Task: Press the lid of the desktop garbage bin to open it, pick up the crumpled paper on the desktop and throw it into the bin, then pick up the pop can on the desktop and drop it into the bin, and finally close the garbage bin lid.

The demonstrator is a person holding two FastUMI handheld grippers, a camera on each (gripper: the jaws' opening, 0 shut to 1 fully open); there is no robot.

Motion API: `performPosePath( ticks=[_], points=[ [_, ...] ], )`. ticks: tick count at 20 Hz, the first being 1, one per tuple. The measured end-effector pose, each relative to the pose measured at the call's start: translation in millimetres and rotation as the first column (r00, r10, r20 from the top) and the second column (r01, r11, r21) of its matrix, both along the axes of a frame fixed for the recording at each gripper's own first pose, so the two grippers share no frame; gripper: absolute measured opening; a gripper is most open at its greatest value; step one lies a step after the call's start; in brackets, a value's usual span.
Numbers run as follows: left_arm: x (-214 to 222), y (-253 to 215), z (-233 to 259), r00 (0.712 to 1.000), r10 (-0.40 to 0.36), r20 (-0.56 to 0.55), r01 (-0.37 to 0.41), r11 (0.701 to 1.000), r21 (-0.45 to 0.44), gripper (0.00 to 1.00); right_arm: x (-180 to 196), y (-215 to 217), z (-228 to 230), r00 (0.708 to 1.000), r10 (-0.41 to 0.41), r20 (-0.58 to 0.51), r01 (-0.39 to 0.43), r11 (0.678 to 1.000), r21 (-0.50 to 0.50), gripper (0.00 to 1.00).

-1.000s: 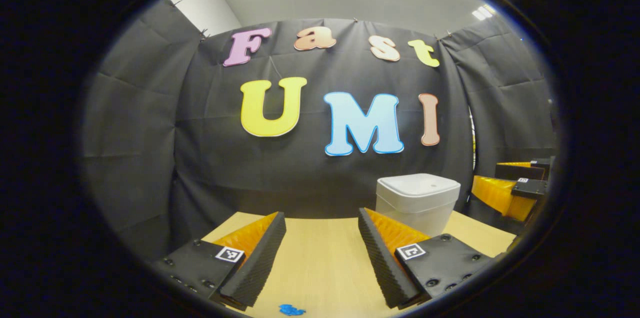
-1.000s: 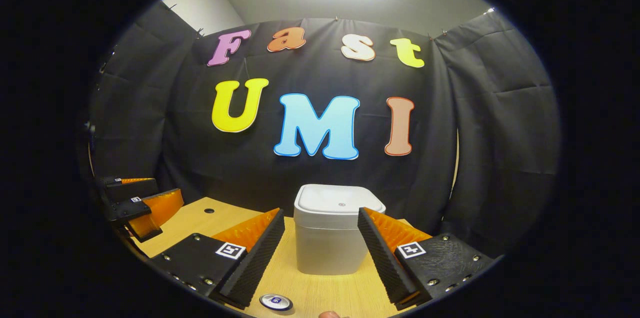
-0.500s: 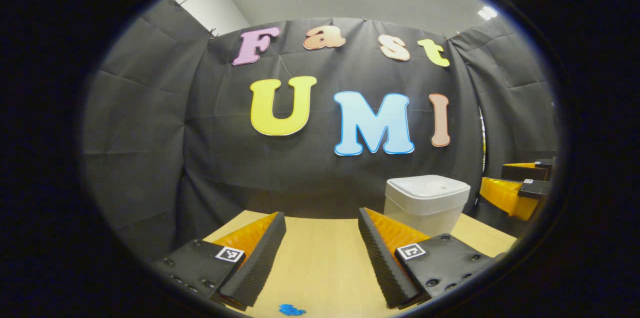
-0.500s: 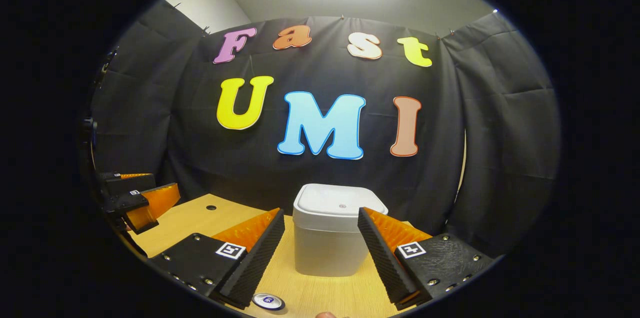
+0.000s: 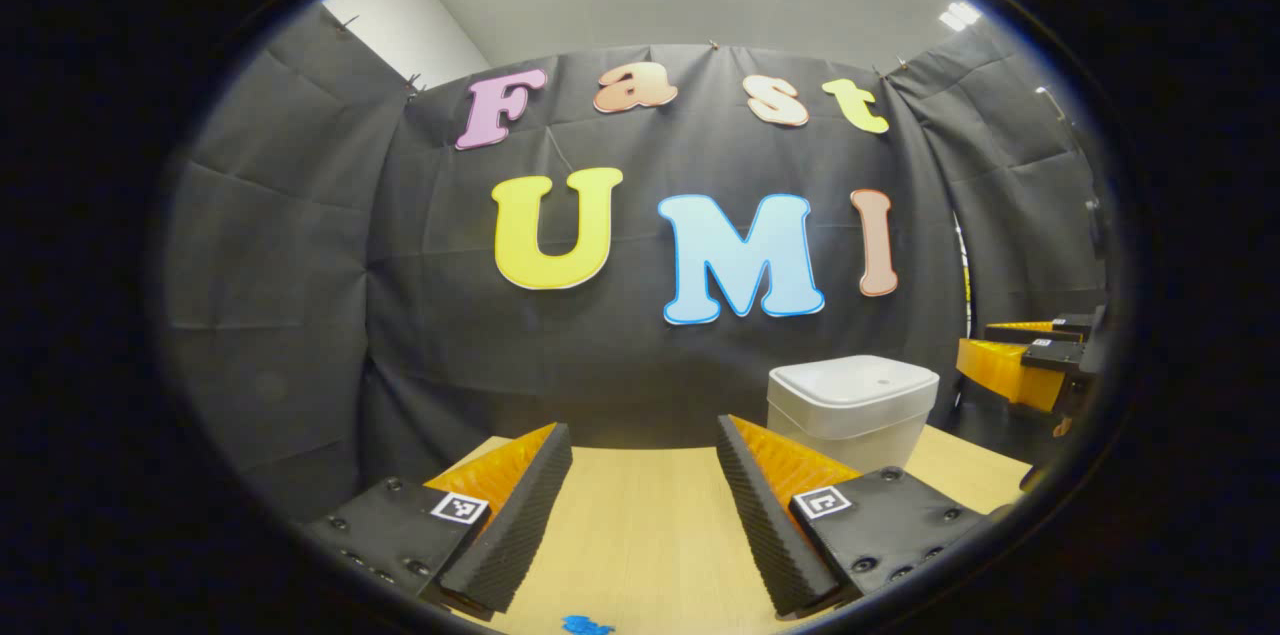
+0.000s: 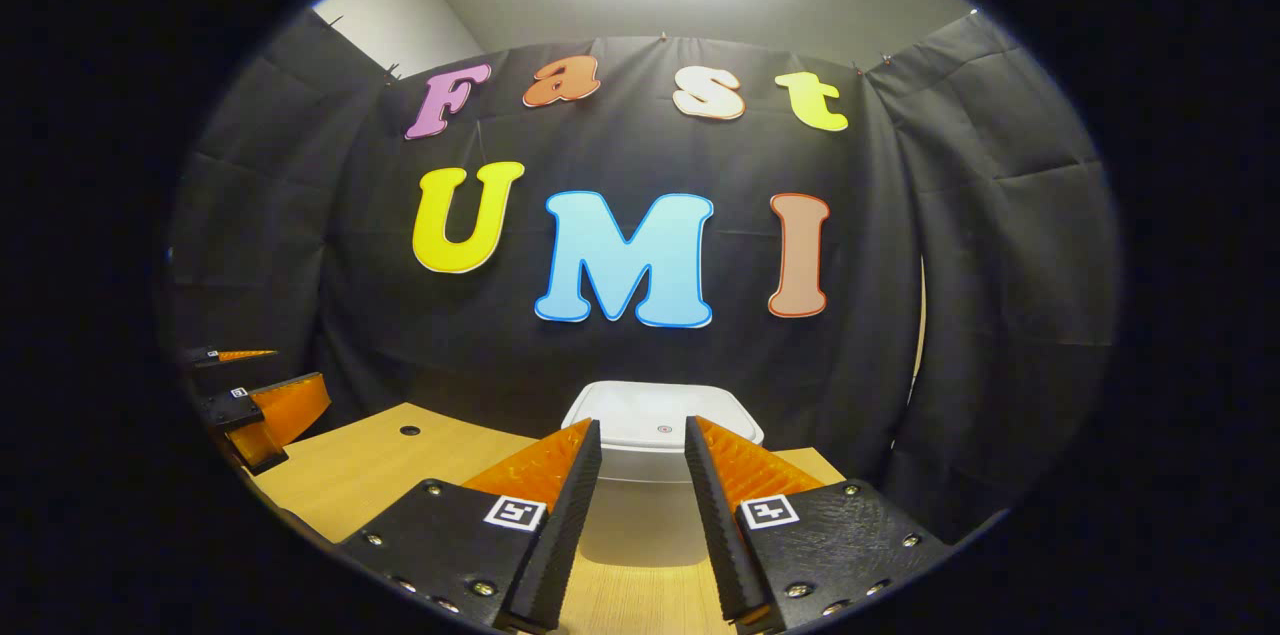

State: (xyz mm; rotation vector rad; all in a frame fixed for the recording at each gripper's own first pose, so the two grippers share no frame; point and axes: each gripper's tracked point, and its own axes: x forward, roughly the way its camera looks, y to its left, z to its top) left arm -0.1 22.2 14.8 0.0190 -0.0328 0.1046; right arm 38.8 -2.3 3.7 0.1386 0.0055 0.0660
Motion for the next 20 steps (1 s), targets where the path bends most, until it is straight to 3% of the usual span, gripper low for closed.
performPosePath(
  ticks=[2, 3, 4, 8, 9, 10, 11, 15, 17, 20],
  points=[
    [0, 2, -4, 1.000, 0.004, -0.007, -0.004, 1.000, -0.005, 0.96, 5, -5, -8, 1.000, -0.007, -0.016, 0.007, 1.000, 0.005, 0.56],
    [1, 2, -6, 1.000, 0.004, -0.013, -0.004, 1.000, -0.008, 0.96, 8, -8, -6, 1.000, -0.013, -0.013, 0.013, 1.000, 0.010, 0.41],
    [2, 4, -7, 1.000, 0.006, -0.018, -0.006, 1.000, -0.012, 0.96, 16, -8, -8, 1.000, -0.004, -0.015, 0.005, 1.000, 0.013, 0.32],
    [7, 7, -15, 0.999, 0.012, -0.037, -0.013, 1.000, -0.021, 0.95, 22, -3, -19, 0.999, 0.010, -0.035, -0.010, 1.000, -0.014, 0.31],
    [8, 8, -15, 0.999, 0.013, -0.037, -0.014, 1.000, -0.018, 0.95, 27, -12, -20, 0.998, -0.040, -0.044, 0.039, 0.999, -0.032, 0.17],
    [10, 9, -15, 0.999, 0.013, -0.038, -0.014, 1.000, -0.015, 0.95, 26, -9, -19, 0.999, -0.027, -0.031, 0.025, 0.999, -0.038, 0.02],
    [9, 9, -15, 0.999, 0.016, -0.040, -0.017, 1.000, -0.013, 0.95, 33, -5, -21, 0.999, -0.020, -0.033, 0.019, 0.999, -0.040, 0.08],
    [11, 15, -23, 0.998, 0.024, -0.059, -0.025, 1.000, -0.015, 0.95, 47, -5, -28, 0.998, -0.033, -0.063, 0.030, 0.999, -0.042, 0.08],
    [13, 21, -23, 0.997, 0.036, -0.062, -0.037, 0.999, -0.011, 0.95, 57, -3, -30, 0.997, -0.022, -0.068, 0.021, 1.000, -0.007, 0.01],
    [16, 26, -27, 0.996, 0.050, -0.071, -0.051, 0.999, -0.017, 0.96, 73, -2, -28, 0.998, -0.006, -0.060, 0.004, 1.000, -0.026, 0.01]
  ],
)
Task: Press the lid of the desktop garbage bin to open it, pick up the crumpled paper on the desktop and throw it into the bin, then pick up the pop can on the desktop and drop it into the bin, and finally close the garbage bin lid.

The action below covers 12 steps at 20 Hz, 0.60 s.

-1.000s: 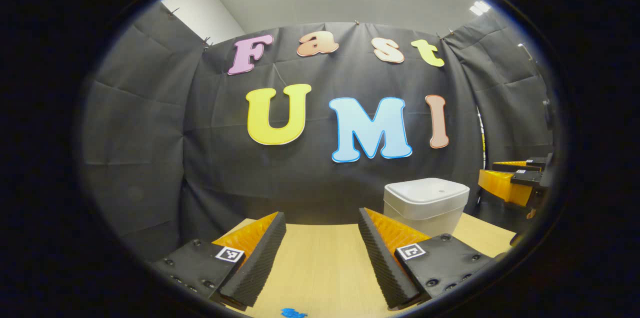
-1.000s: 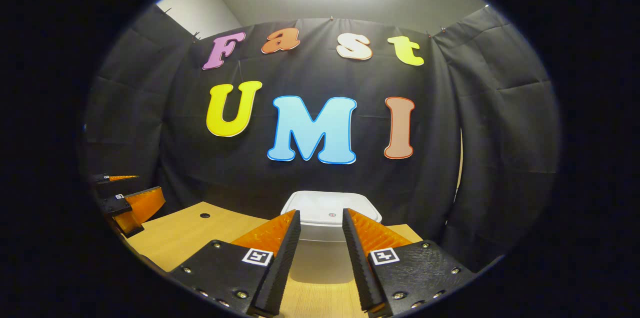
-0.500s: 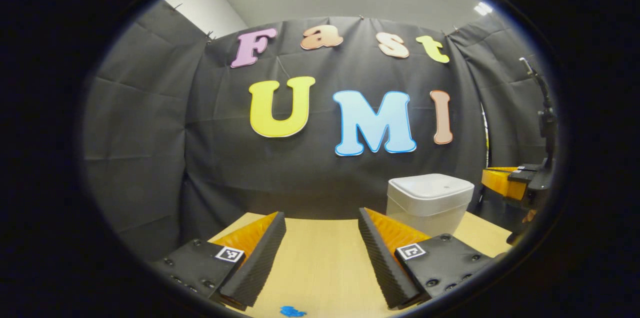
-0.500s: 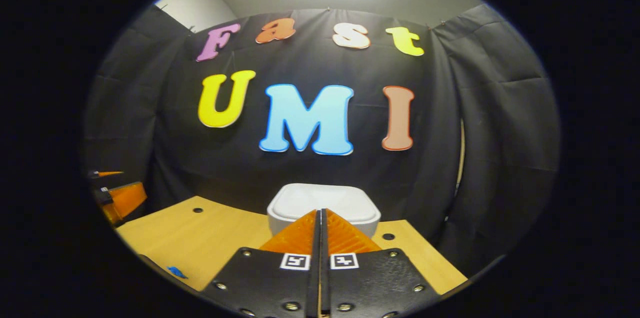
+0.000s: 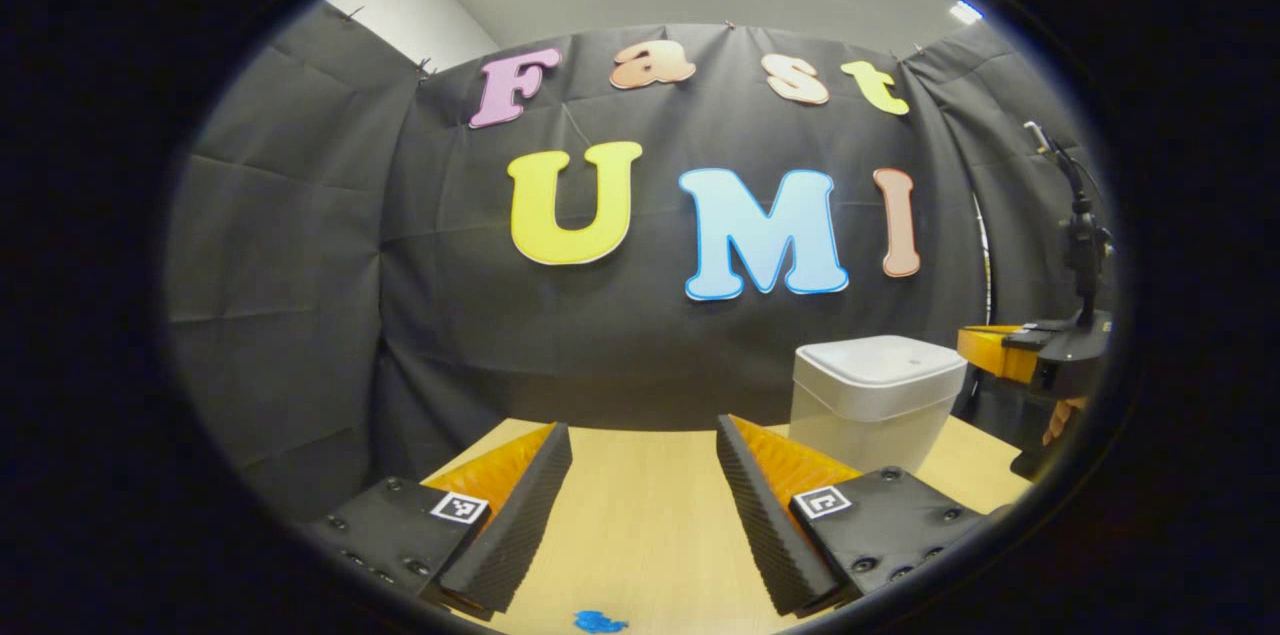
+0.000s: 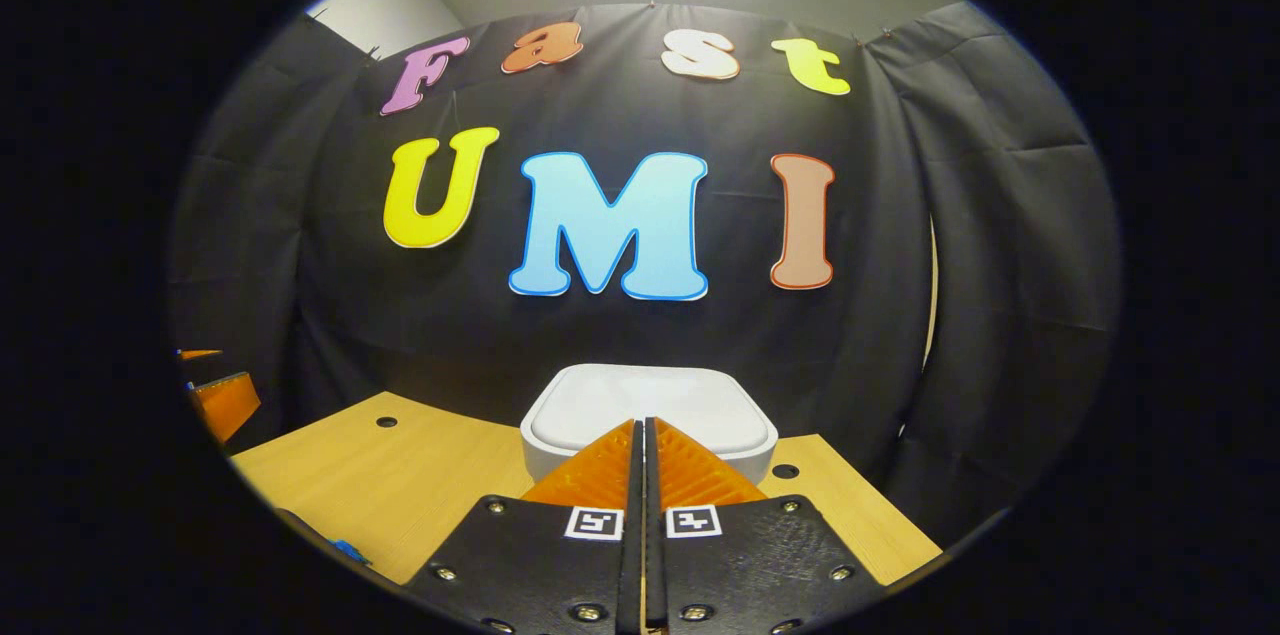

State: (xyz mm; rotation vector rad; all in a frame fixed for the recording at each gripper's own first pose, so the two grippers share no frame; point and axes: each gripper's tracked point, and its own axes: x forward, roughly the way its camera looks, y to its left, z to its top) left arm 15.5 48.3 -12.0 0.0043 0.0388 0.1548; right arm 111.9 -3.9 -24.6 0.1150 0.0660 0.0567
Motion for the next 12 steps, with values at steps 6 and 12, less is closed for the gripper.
performPosePath(
  ticks=[6, 12],
  points=[
    [1, 5, -3, 1.000, 0.008, -0.008, -0.008, 1.000, -0.011, 0.95, 39, 0, -9, 0.999, -0.002, -0.037, 0.001, 1.000, -0.028, 0.01],
    [1, 8, -7, 1.000, 0.006, -0.011, -0.006, 1.000, -0.015, 0.95, 53, -1, -29, 0.994, 0.001, -0.107, -0.001, 1.000, 0.000, 0.01]
  ],
)
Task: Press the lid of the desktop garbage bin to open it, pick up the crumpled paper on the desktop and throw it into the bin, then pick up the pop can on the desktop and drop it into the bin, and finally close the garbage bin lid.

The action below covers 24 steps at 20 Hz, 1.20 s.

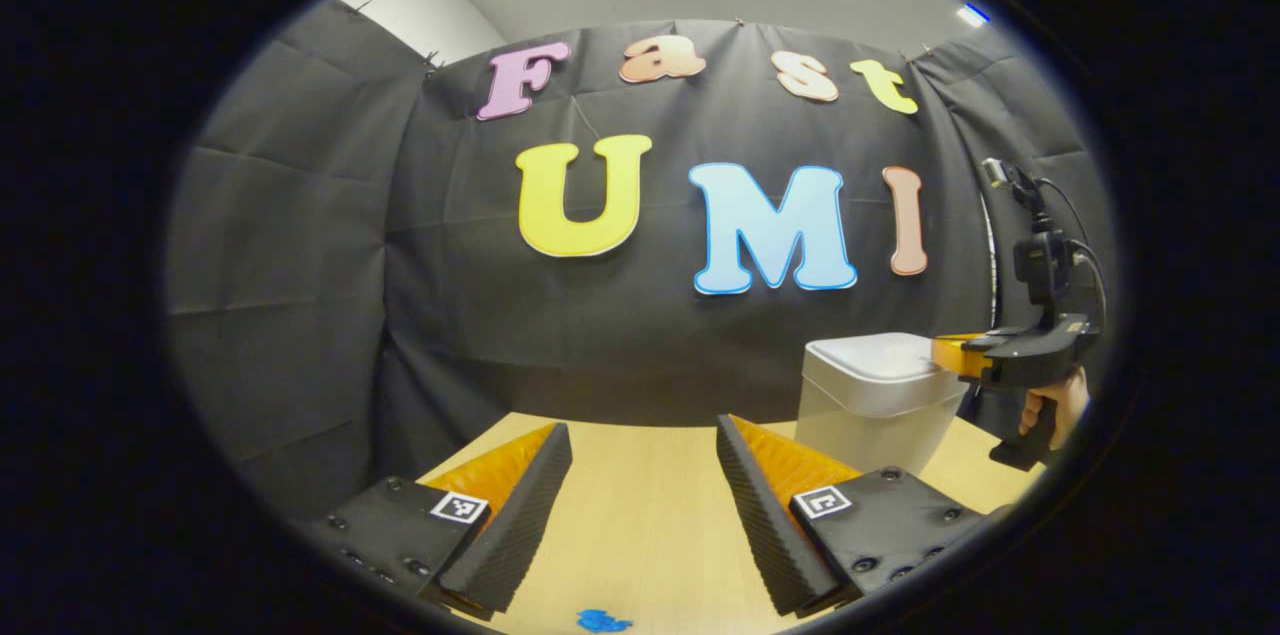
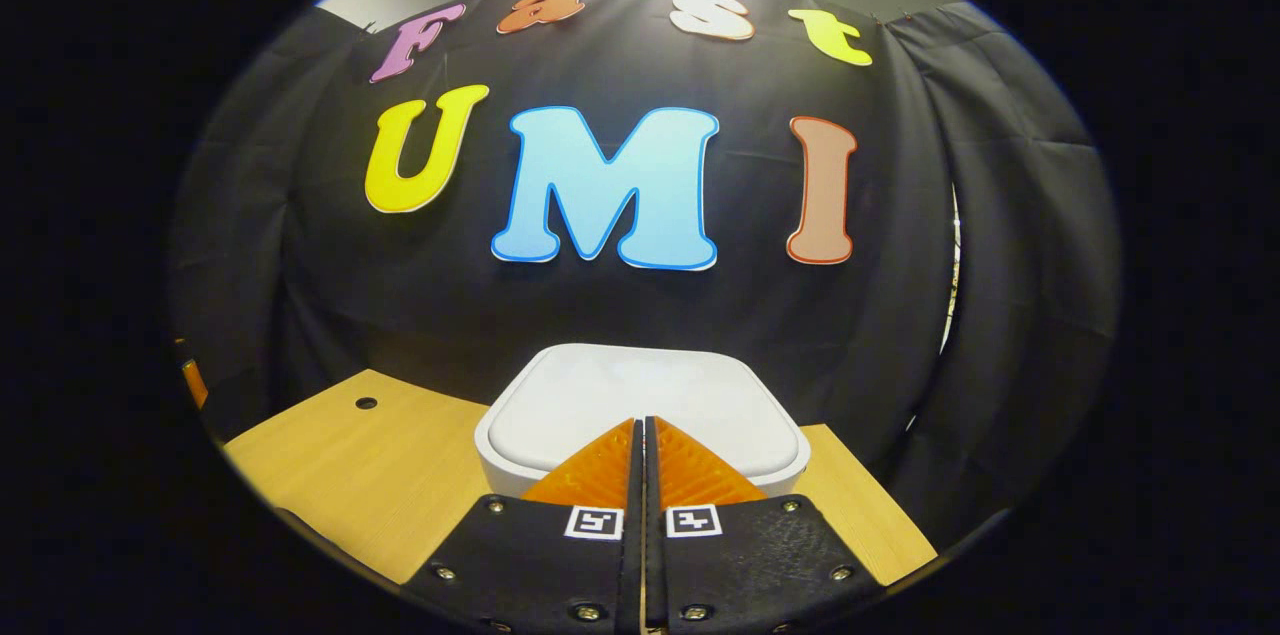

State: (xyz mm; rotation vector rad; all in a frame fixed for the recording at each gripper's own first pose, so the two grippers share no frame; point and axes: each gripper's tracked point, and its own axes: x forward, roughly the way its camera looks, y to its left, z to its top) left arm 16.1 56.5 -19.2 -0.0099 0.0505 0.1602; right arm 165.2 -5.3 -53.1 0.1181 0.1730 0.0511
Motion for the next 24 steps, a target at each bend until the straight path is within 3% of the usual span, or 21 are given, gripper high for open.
performPosePath(
  ticks=[13, 24],
  points=[
    [2, -1, 1, 1.000, -0.020, 0.004, 0.020, 1.000, 0.014, 0.95, 0, -1, -13, 1.000, 0.019, -0.013, -0.018, 0.998, 0.056, 0.02],
    [-14, 4, 6, 1.000, 0.002, 0.018, -0.003, 1.000, 0.024, 0.96, -14, 0, 27, 0.997, -0.008, 0.082, 0.005, 0.999, 0.044, 0.01]
  ],
)
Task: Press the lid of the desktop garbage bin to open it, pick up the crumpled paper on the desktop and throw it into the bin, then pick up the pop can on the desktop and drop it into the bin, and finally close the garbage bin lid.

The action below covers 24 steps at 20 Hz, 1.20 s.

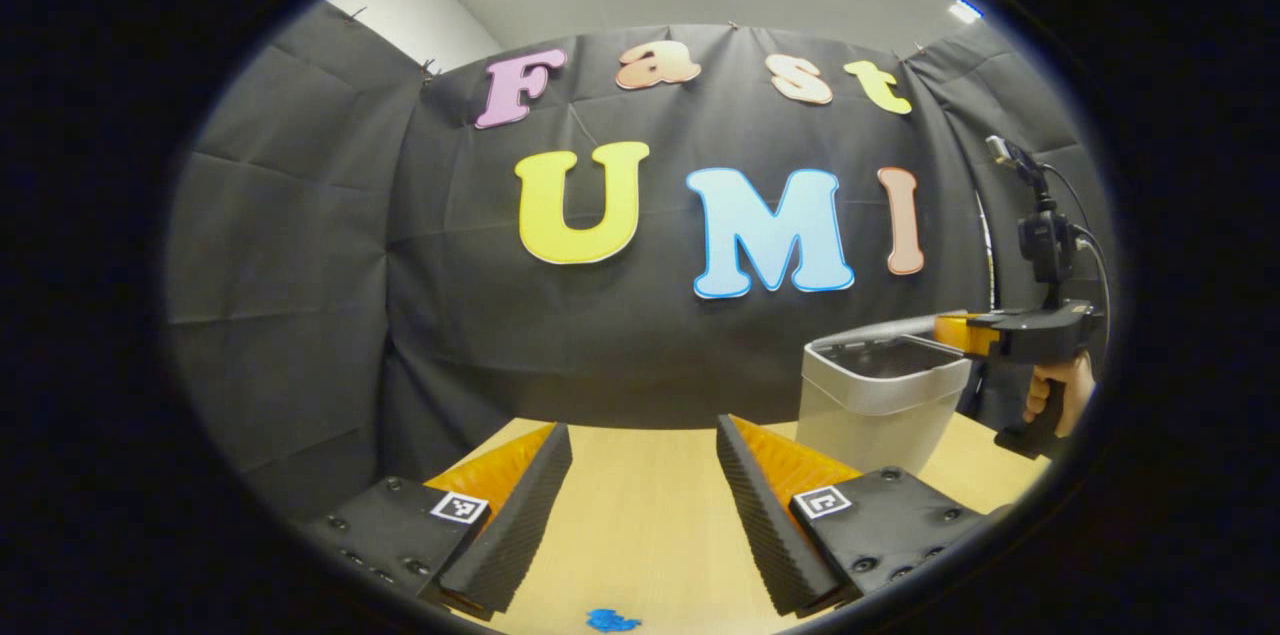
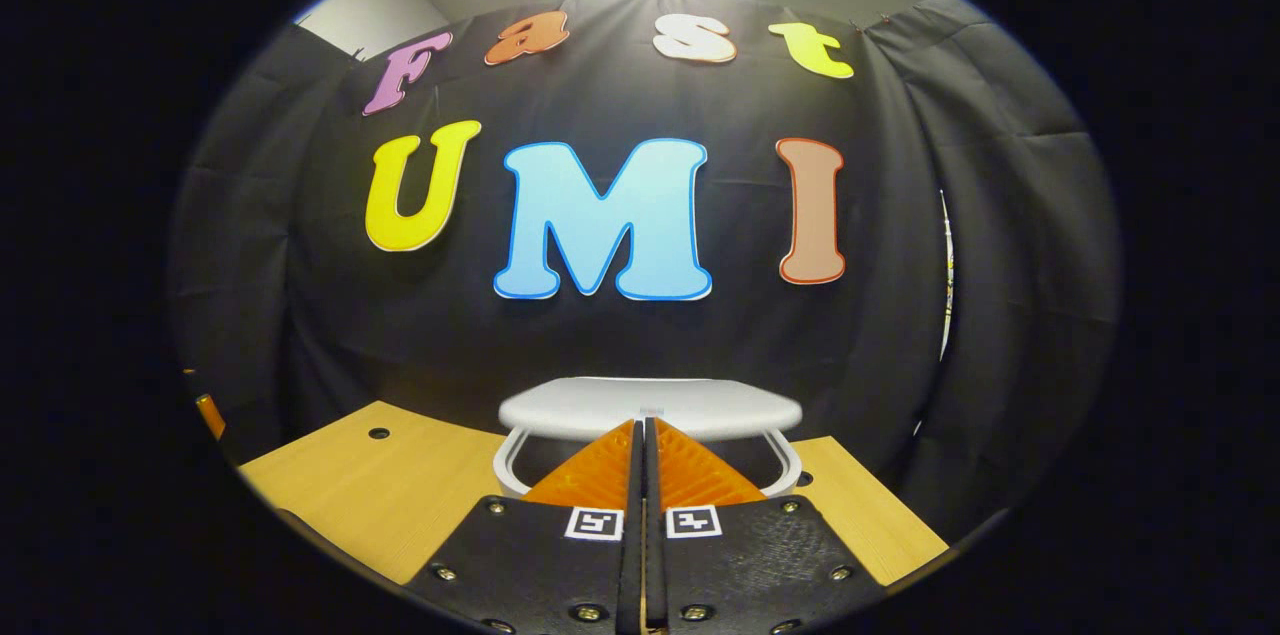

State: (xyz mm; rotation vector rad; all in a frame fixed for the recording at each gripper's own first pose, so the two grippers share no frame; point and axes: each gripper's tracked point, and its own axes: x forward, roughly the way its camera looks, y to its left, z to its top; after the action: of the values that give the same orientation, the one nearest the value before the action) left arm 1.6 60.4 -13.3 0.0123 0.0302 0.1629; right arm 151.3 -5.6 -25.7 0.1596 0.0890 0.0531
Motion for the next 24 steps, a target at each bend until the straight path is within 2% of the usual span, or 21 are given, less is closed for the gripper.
performPosePath(
  ticks=[16, 19, 21, 22, 23, 24],
  points=[
    [-7, 3, -20, 1.000, 0.000, -0.028, 0.000, 1.000, -0.004, 0.95, -50, 3, 24, 0.996, -0.002, 0.084, 0.005, 1.000, -0.031, 0.01],
    [-7, 3, -40, 0.998, -0.006, -0.067, 0.006, 1.000, 0.005, 0.96, -59, 2, 25, 0.996, -0.020, 0.091, 0.022, 0.999, -0.024, 0.13],
    [-9, 7, -59, 0.994, 0.002, -0.108, 0.000, 1.000, 0.016, 0.95, -65, 5, 26, 0.996, -0.017, 0.093, 0.018, 1.000, -0.011, 0.18],
    [-10, 8, -69, 0.992, 0.000, -0.130, 0.002, 1.000, 0.015, 0.96, -68, 4, 24, 0.996, -0.023, 0.087, 0.024, 1.000, -0.008, 0.29],
    [-11, 8, -80, 0.988, -0.004, -0.154, 0.006, 1.000, 0.011, 0.95, -71, 5, 24, 0.996, -0.017, 0.083, 0.017, 1.000, -0.003, 0.24],
    [-13, 9, -95, 0.983, -0.011, -0.184, 0.012, 1.000, 0.004, 0.96, -73, 6, 21, 0.997, -0.017, 0.077, 0.017, 1.000, 0.001, 0.35]
  ],
)
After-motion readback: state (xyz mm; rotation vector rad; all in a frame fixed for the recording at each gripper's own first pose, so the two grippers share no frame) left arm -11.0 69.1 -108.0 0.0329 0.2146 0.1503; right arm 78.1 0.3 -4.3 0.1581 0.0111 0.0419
